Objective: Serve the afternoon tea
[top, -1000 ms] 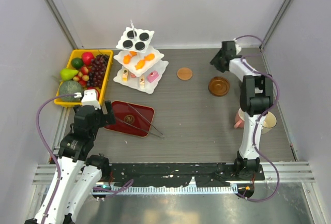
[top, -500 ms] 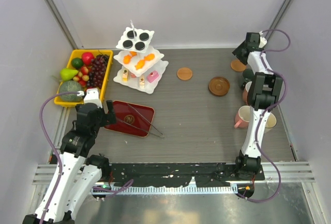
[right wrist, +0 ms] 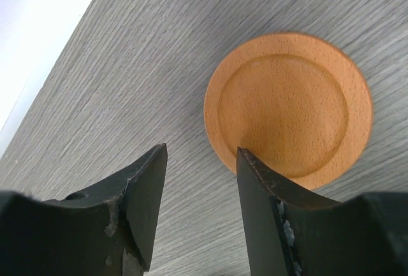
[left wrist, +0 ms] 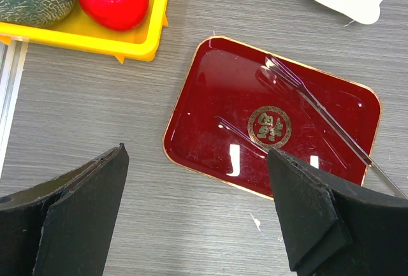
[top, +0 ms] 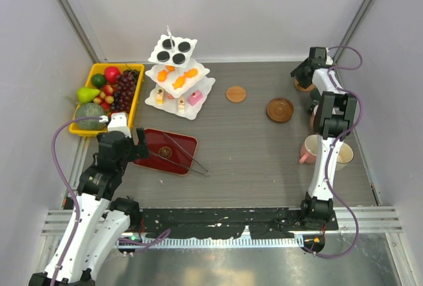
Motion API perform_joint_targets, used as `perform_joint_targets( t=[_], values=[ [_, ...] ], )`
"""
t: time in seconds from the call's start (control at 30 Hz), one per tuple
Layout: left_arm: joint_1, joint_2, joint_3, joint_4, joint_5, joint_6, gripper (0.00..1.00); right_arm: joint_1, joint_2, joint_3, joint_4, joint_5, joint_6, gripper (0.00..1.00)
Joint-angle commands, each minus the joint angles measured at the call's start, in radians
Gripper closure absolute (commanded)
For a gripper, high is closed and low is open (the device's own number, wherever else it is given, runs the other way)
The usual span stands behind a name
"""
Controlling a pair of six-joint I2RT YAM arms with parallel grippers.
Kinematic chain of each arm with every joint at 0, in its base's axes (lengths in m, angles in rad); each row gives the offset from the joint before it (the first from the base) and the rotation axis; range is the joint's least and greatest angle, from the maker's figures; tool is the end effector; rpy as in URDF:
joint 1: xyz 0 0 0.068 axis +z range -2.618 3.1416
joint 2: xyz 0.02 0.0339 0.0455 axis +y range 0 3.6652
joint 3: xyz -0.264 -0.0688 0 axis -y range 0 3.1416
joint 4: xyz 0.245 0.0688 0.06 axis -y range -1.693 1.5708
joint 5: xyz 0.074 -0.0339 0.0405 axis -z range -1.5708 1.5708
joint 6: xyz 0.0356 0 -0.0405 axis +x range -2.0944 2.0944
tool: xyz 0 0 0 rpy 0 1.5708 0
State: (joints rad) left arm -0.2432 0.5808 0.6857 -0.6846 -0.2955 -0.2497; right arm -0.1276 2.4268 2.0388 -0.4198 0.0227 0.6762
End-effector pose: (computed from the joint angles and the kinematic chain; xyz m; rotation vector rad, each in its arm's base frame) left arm 0.1258 -0.0205 0.2845 -0.1771 2.1151 0.0264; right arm 0.5401 -0.0701 0.1702 0.9453 2.1962 0.2337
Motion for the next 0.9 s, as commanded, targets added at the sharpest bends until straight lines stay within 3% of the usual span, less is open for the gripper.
perform_joint_targets(
  t=[0.0,0.23,0.57,0.87],
  values=[
    [-0.005,-0.001,0.003,0.053,0.001,0.013,0.02,-0.001,0.009,-0.014,-0.013,-0.078,0.051,0.47],
    [-0.005,-0.015,0.002,0.054,0.006,0.013,0.02,0.049,-0.006,-0.067,0.007,-0.19,0.046,0.48],
    [-0.008,-0.035,-0.002,0.059,0.012,0.013,0.02,0.216,-0.052,-0.124,-0.002,-0.282,-0.009,0.48],
    [-0.008,-0.061,-0.002,0.062,0.024,0.012,0.02,0.319,-0.267,-0.492,0.113,-0.236,-0.041,0.49]
  ],
)
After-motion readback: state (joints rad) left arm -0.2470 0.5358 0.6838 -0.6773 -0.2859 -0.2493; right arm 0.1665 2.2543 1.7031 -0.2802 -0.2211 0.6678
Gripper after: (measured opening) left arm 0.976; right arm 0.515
